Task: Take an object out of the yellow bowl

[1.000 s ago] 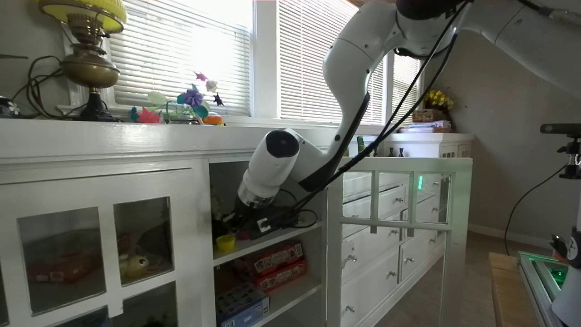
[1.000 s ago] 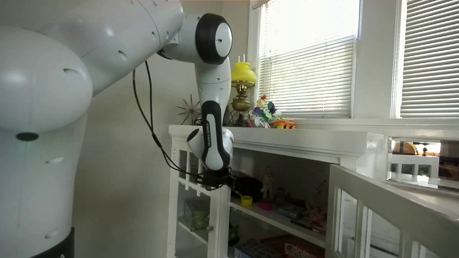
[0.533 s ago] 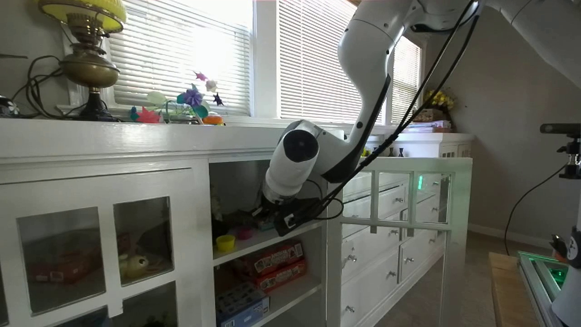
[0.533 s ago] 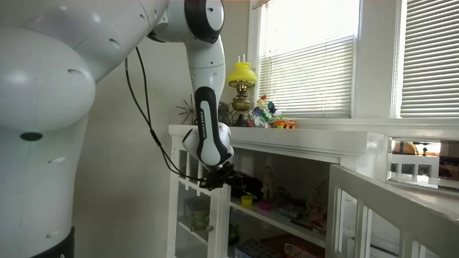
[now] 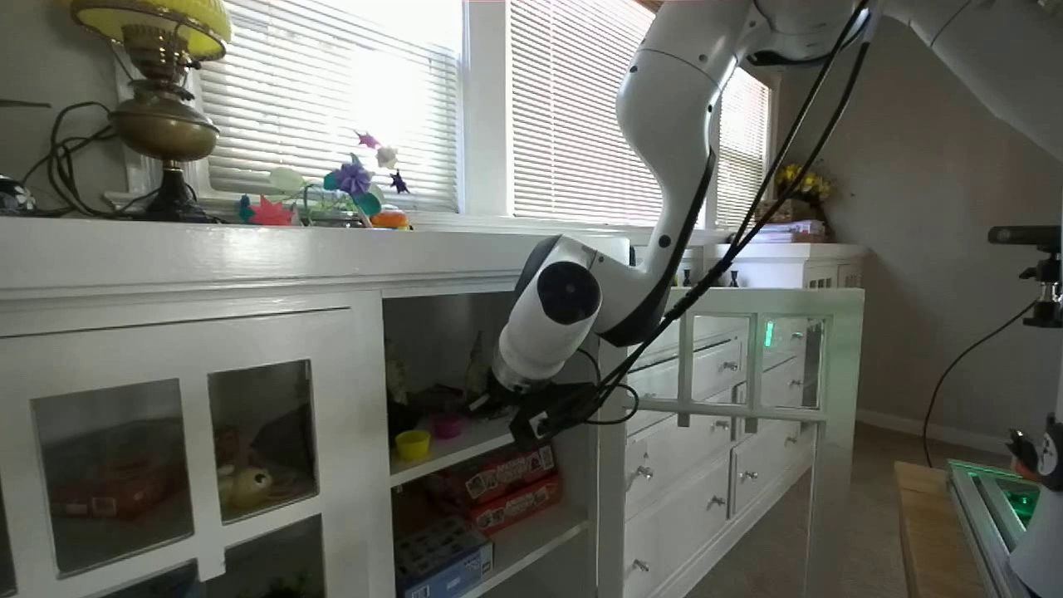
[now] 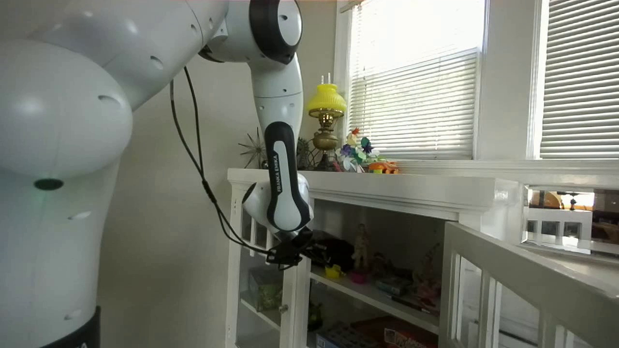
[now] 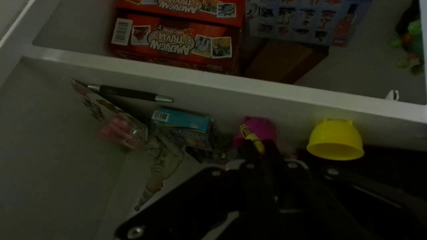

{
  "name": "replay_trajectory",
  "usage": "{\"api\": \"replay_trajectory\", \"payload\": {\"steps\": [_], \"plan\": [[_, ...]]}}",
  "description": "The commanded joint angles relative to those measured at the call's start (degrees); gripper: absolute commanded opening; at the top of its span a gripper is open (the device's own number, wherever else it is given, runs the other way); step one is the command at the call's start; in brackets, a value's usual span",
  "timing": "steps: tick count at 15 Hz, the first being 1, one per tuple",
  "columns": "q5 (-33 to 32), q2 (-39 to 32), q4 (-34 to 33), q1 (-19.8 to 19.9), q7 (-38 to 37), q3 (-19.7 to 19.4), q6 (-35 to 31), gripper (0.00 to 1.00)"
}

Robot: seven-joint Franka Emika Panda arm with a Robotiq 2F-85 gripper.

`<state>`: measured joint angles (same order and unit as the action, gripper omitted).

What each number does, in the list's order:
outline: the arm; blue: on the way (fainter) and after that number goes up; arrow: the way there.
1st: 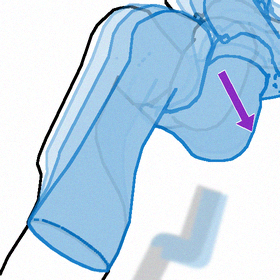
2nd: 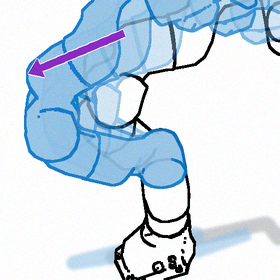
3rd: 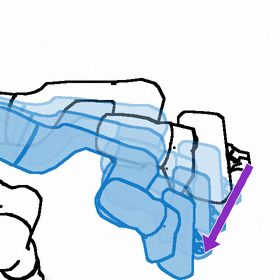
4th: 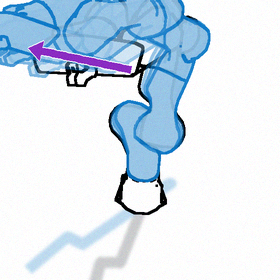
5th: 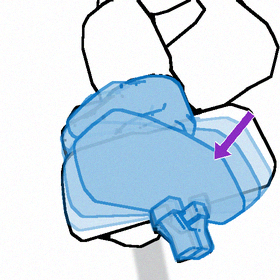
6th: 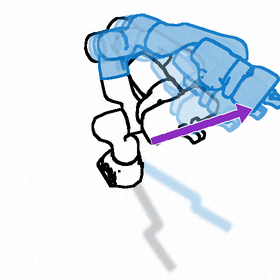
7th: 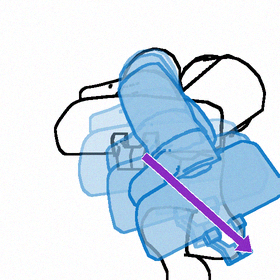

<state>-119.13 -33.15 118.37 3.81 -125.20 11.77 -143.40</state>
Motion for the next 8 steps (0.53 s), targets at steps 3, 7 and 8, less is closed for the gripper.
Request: {"api": "replay_trajectory", "payload": {"steps": [3,7,8], "plan": [[-4.68,-4.16,-2.99,0.17,-9.48,-1.32,2.93,0.03],[-7.23,-6.65,-5.77,0.95,-15.15,-2.04,4.04,0.03],[-8.02,-7.33,-6.62,1.21,-16.56,-2.14,3.95,0.03]]}}
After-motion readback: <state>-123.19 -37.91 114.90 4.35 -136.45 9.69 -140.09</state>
